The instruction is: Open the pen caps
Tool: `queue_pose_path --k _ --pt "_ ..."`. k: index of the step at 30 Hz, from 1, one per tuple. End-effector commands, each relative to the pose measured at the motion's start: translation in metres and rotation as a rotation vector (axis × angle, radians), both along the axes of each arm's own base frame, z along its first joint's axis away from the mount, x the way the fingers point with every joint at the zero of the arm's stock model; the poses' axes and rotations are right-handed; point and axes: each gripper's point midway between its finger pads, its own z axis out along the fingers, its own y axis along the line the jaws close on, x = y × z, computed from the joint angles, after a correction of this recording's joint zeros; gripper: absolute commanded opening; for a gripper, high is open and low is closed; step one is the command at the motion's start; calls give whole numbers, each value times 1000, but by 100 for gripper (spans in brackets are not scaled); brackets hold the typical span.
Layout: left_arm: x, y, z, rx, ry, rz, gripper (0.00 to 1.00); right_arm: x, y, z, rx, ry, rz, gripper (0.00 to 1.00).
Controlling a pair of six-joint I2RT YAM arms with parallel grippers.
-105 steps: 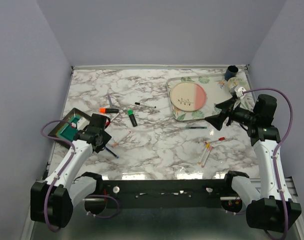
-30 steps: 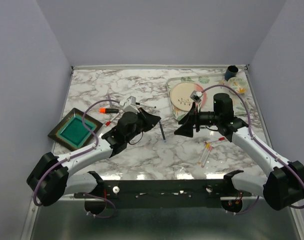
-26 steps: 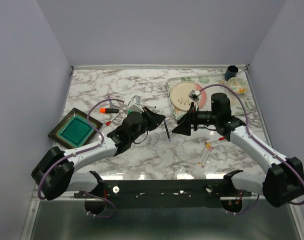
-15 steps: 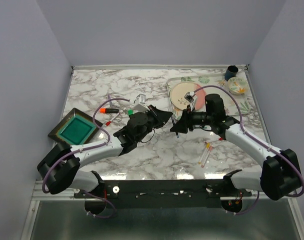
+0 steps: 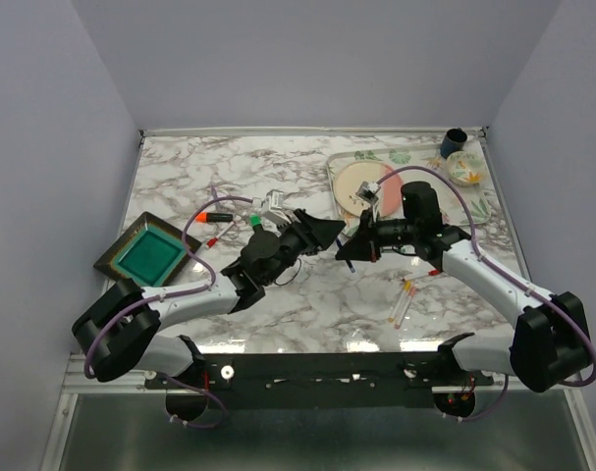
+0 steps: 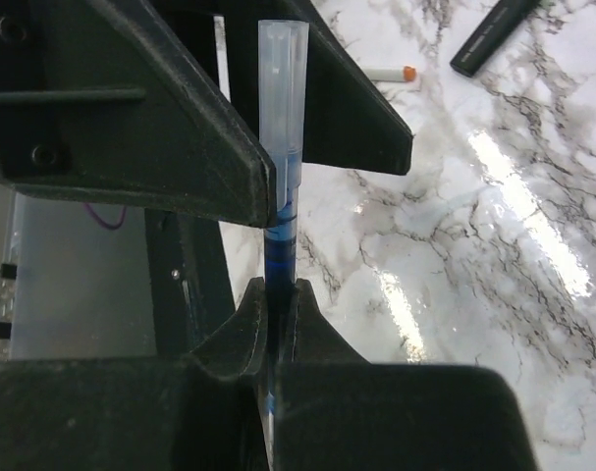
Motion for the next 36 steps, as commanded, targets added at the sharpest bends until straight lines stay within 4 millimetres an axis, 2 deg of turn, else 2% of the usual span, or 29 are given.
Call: queue_pose_path --k 1,4,8,14,22,25,28,31,32,33,34,35,36 --pt "-15 2 28 -71 -132 -67 63 -21 5 16 58 -46 151 0" --pt "-20 5 30 -75 -160 -80 62 -24 4 17 66 -34 166 1" --pt "-27 10 38 -98 -198 -93 50 -25 5 15 66 -20 172 1" --pt "-35 8 45 -118 -240 -135 38 -23 4 15 70 -12 169 0" --pt "-40 6 41 -121 -240 -165 34 -21 -1 20 101 -1 169 1" --pt "-42 4 46 -124 -256 -196 26 -22 -1 18 105 13 184 1" --pt "-37 9 53 -116 -286 -202 0 -25 0 18 112 18 202 1" --pt "-8 45 68 -103 -318 -134 0 -30 -1 17 122 38 228 1" --pt "-6 59 84 -116 -352 -129 0 -33 -1 17 133 34 250 1" --pt "19 91 92 -109 -369 -37 0 -33 0 15 128 42 257 0" --pt "25 104 101 -116 -385 -9 0 -34 0 14 126 47 262 0" --pt "29 119 121 -122 -429 22 0 -33 1 13 123 36 270 1" --pt "34 128 124 -112 -430 37 0 -38 3 12 118 52 282 1"
